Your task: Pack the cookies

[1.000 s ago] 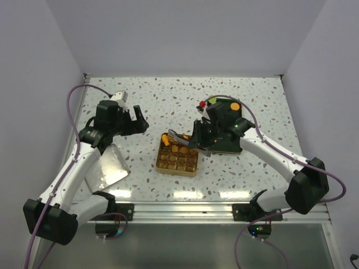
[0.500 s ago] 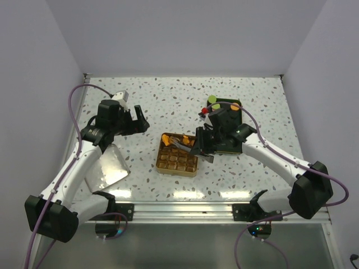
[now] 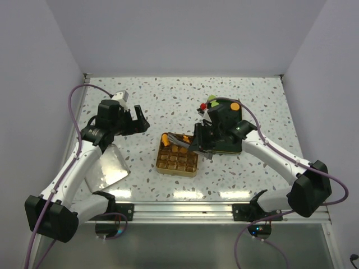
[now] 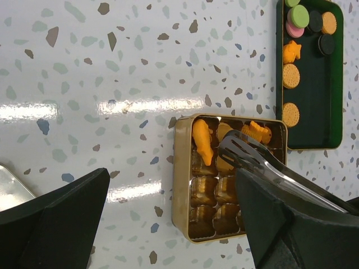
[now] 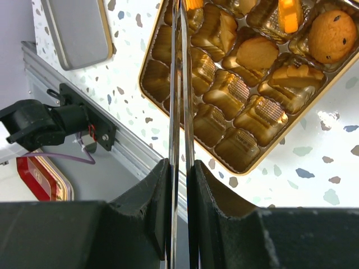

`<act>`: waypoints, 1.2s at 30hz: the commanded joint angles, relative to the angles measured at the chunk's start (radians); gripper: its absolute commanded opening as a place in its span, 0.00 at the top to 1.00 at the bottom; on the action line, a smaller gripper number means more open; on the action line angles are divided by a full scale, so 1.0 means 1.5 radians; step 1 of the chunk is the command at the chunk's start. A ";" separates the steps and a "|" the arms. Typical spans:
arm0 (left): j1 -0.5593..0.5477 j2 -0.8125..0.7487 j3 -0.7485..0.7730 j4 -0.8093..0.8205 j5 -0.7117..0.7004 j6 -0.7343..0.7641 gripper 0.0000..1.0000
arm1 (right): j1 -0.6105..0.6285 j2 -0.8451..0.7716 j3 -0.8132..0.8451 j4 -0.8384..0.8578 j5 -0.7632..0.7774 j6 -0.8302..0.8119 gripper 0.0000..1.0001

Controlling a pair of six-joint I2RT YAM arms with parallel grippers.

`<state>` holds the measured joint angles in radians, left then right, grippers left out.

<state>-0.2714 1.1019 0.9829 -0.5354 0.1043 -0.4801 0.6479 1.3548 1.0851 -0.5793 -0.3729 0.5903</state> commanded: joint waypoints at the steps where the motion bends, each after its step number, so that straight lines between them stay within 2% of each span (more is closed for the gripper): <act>1: -0.003 0.002 -0.005 0.036 0.009 -0.011 0.00 | 0.003 0.005 0.030 -0.001 0.003 -0.011 0.88; 17: -0.003 0.003 -0.002 0.034 0.007 -0.008 0.00 | 0.003 0.041 0.015 0.044 -0.017 0.004 0.91; 26: -0.002 -0.002 -0.015 0.036 0.006 -0.009 0.00 | 0.015 0.009 -0.020 0.020 -0.024 0.003 0.92; 36: -0.003 -0.009 -0.037 0.048 0.005 -0.011 0.00 | 0.073 -0.027 -0.054 -0.031 0.006 -0.007 0.94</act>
<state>-0.2714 1.1053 0.9398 -0.5140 0.1047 -0.4873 0.7414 1.3544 1.0096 -0.5785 -0.3641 0.5934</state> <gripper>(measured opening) 0.997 0.250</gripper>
